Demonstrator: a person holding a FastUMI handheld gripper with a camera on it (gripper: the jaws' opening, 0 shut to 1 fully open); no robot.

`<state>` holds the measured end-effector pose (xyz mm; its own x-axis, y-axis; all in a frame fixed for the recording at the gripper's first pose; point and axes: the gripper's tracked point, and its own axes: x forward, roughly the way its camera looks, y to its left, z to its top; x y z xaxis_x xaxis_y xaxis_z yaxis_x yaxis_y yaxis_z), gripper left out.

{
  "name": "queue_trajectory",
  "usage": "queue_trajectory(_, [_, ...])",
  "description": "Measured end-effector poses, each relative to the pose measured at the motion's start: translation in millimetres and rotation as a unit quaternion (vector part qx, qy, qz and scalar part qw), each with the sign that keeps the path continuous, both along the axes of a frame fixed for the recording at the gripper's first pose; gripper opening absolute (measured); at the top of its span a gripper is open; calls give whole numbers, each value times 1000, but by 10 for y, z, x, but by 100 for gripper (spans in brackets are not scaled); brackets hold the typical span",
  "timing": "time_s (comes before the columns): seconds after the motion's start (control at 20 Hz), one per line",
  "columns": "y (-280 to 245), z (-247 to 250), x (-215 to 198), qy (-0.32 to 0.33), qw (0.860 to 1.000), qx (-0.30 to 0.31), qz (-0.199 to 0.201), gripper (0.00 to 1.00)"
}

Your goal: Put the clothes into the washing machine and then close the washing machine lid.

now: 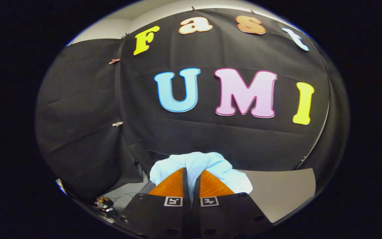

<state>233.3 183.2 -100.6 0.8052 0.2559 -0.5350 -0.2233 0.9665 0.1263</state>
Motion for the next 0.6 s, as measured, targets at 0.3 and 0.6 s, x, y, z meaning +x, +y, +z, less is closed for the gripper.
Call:
queue_trajectory(0.3, [724,-305,95,30,998,21,59,5])
queue_trajectory(0.6, [1138,-849,215,62,993,27,94,5])
